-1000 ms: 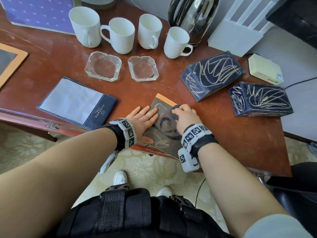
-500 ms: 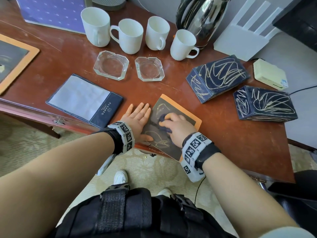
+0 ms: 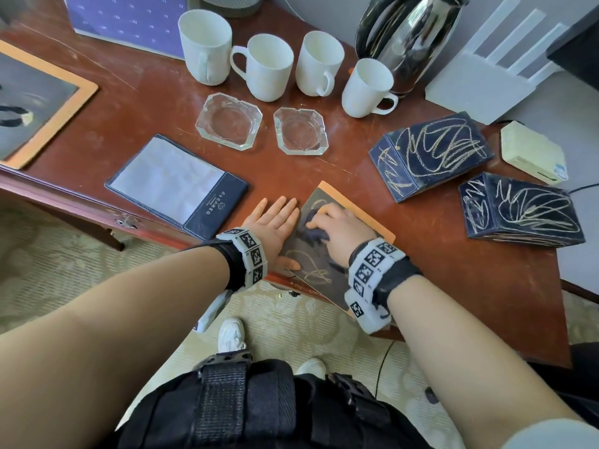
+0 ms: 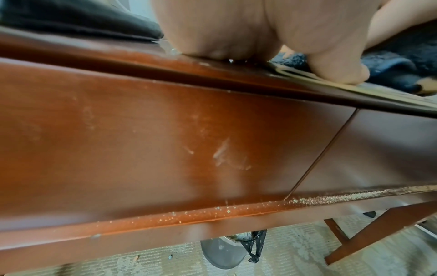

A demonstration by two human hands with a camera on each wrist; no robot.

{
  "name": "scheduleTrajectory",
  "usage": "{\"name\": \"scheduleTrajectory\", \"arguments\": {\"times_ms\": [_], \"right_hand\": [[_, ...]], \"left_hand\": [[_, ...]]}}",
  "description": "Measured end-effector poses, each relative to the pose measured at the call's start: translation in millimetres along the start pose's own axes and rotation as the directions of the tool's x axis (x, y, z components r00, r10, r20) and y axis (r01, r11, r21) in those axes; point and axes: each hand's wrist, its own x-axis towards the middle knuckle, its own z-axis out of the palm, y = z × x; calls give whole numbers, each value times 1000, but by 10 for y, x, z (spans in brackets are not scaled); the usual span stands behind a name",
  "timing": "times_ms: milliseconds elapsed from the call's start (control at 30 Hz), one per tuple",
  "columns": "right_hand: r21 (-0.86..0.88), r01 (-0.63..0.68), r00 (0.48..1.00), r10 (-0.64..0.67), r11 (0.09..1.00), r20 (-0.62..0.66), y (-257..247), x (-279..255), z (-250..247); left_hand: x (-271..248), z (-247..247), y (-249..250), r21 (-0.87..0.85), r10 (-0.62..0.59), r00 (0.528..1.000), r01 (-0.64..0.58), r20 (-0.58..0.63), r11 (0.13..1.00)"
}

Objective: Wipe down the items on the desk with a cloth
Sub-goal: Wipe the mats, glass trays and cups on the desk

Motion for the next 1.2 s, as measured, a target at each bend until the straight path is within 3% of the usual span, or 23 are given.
{"name": "scheduleTrajectory", "arguments": {"times_ms": [100, 133, 300, 467, 633, 700, 767, 800, 933, 967, 1067, 1100, 1200], "right_hand": [[143, -245, 960, 261, 959, -103, 91, 209, -84], [157, -269, 949, 289, 950, -123, 66, 247, -92], [-13, 32, 999, -33, 999, -21, -33, 174, -28], [87, -232, 968, 239, 969, -81, 199, 203, -113], [-2, 50, 999, -50, 999, -14, 39, 0, 32], [67, -94, 995, 96, 993, -27, 189, -21, 22], [145, -277, 956, 287, 950, -53, 311, -75, 45], [145, -285, 953, 296, 948, -65, 294, -111, 61], [62, -2, 1000, 1, 998, 11, 98, -251, 199], [87, -31, 999, 30, 996, 9, 126, -261, 197], [191, -304, 944, 322, 933, -73, 330, -275, 149], [174, -325, 939, 339, 930, -60, 345, -304, 142], [122, -97, 993, 88, 988, 77, 231, -405, 183]], "left_hand": [[5, 0, -1, -5, 4, 1000, -4, 5, 1000], [8, 4, 0, -3, 0, 1000, 0, 0, 1000], [15, 23, -9, 16, -2, 1000, 2, -7, 1000], [15, 30, -10, 15, 0, 1000, 0, -5, 1000], [21, 13, -10, 15, -5, 1000, 4, 12, 1000], [20, -4, -7, 13, -8, 1000, 7, 24, 1000], [15, -10, 0, 12, -6, 1000, 6, 31, 1000], [11, -9, 3, 14, -7, 1000, 7, 29, 1000], [-7, -21, 6, 11, -7, 999, 7, 32, 1000], [-9, -27, 10, 12, -7, 999, 7, 37, 1000], [-9, -30, 20, 19, -12, 999, 11, 52, 1000], [-11, -24, 20, 24, -16, 999, 15, 51, 1000], [-11, -14, 27, 34, -14, 999, 13, 41, 999]]}}
